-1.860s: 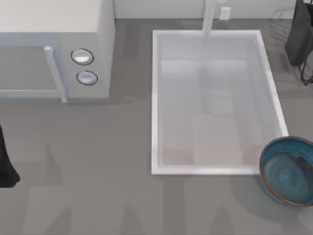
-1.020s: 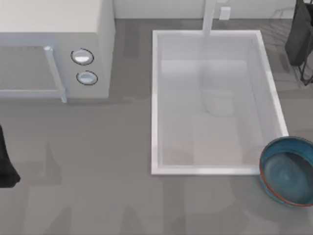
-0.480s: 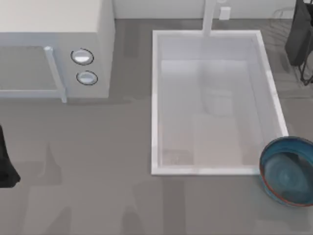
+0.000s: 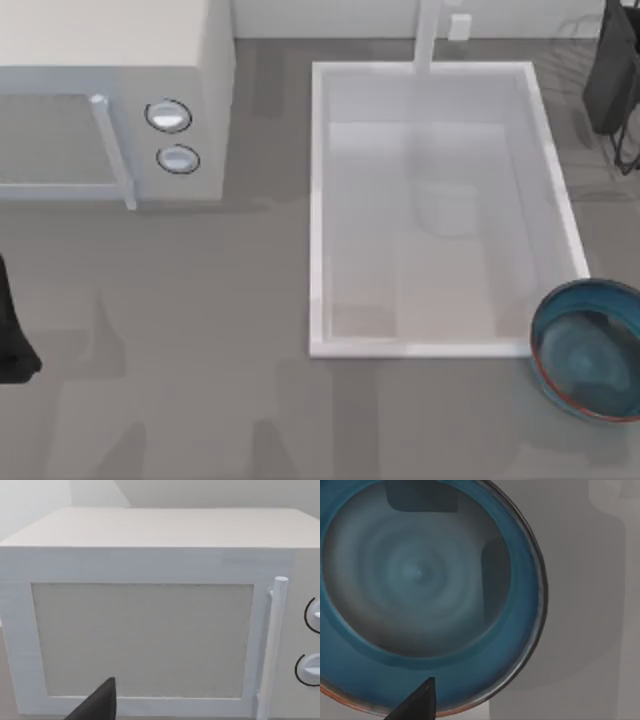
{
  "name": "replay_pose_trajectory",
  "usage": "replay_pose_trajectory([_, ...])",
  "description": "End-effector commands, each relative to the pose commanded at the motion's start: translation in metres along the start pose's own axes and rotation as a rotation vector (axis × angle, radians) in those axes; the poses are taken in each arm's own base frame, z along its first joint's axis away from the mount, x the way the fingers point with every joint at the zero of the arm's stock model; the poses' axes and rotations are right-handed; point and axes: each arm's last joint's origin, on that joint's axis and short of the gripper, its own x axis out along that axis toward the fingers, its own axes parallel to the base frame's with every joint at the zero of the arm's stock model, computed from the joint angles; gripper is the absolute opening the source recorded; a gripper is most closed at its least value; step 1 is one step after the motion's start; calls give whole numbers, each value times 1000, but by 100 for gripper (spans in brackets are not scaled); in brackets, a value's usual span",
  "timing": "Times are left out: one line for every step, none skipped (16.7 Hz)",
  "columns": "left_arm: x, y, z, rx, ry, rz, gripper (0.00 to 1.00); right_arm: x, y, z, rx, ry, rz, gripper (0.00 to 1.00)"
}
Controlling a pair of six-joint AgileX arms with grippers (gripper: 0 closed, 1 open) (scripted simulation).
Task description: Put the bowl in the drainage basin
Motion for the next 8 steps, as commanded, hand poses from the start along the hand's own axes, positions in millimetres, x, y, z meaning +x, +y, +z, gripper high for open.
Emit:
replay_pose_trajectory([0, 0, 0, 0, 0, 0, 100, 4, 0, 0, -2, 3, 0, 100])
replay_pose_trajectory([0, 0, 0, 0, 0, 0, 100, 10, 0, 1, -2, 4, 0, 100])
replay_pose_trajectory([0, 0, 0, 0, 0, 0, 100, 18, 1, 2, -3, 4, 0, 100])
replay_pose_trajectory([0, 0, 0, 0, 0, 0, 100, 29, 1, 4, -4, 4, 1, 100])
replay_pose_trajectory([0, 0, 0, 0, 0, 0, 100, 41, 1, 5, -4, 0, 1, 100])
replay_pose_trajectory([0, 0, 0, 0, 0, 0, 100, 54, 1, 6, -3, -8, 1, 100])
replay_pose_trajectory([0, 0, 0, 0, 0, 0, 100, 66, 1, 6, -3, -13, 1, 100])
replay_pose_trajectory([0, 0, 0, 0, 0, 0, 100, 77, 1, 5, -4, -12, 2, 100])
